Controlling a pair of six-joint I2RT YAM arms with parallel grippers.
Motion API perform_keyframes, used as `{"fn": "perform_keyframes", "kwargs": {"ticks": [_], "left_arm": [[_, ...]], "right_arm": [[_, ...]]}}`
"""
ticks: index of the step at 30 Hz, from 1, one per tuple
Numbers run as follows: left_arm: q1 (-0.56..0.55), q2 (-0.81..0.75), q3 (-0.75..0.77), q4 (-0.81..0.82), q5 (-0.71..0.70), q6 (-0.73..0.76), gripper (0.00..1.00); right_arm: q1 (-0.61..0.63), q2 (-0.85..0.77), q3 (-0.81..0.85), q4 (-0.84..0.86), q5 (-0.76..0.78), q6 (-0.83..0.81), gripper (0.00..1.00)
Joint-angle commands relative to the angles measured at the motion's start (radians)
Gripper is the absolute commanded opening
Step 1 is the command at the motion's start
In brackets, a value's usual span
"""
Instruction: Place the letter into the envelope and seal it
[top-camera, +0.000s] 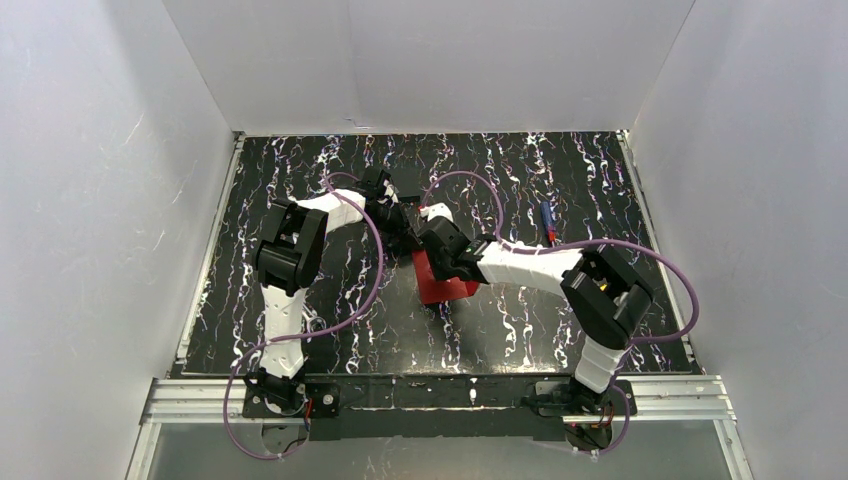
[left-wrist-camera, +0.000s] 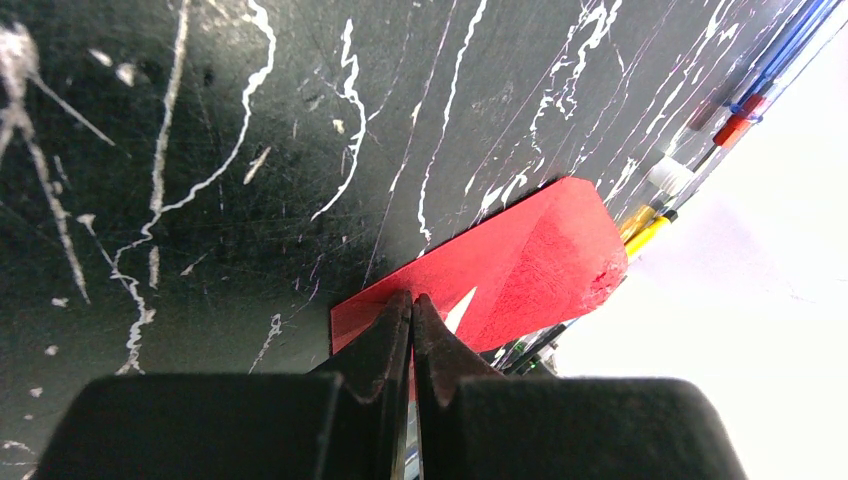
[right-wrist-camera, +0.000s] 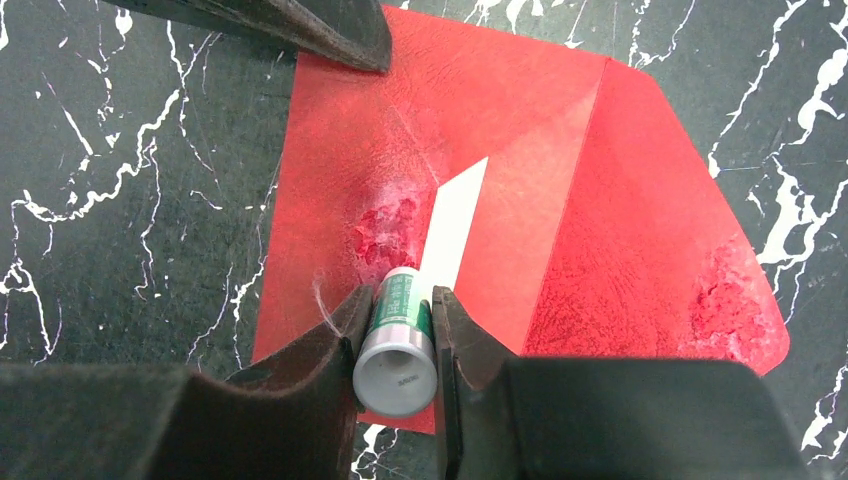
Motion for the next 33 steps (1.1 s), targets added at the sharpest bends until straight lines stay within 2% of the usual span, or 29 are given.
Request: {"fn": "perform_keyframes", "kwargs": {"ticks": [1, 8, 13, 19, 23, 27, 30, 33], "left_arm": [[-0.009, 0.078, -0.031, -0.104, -0.137, 0.042, 0.0], [-0.009, 0.081, -0.03, -0.115, -0.133, 0.052, 0.0], [-0.009, 0.077, -0.029, -0.116, -0.127, 0.059, 0.0], [-0.009, 0.051, -0.018, -0.082, -0.067, 0.066, 0.0], [-0.008, 0.028, -0.019, -0.044, -0.01, 0.077, 0.0], [-0.009, -0.005, -0.005, -0.034, 0.009, 0.109, 0.0], [-0.009, -0.034, 0.009, -0.041, 0.028, 0.134, 0.08], [-0.01, -0.083, 0.005, -0.024, 0.053, 0.141, 0.27]], "right_arm": [[0.008, 0.007, -0.002, -0.033, -0.03, 0.01, 0.01], [-0.017, 0.091, 0.071, 0.018, 0.05, -0.003, 0.01], [-0.037, 0.104, 0.161, -0.016, 0.049, -0.011, 0.01], [-0.061, -0.041, 0.2, -0.077, -0.113, -0.002, 0.01], [-0.16, -0.176, 0.175, -0.096, -0.309, 0.068, 0.01], [-0.276, -0.264, 0.114, -0.149, -0.438, 0.125, 0.01], [-0.358, -0.333, 0.032, -0.165, -0.487, 0.18, 0.01], [-0.466, -0.394, -0.082, -0.131, -0.537, 0.277, 0.01]]}}
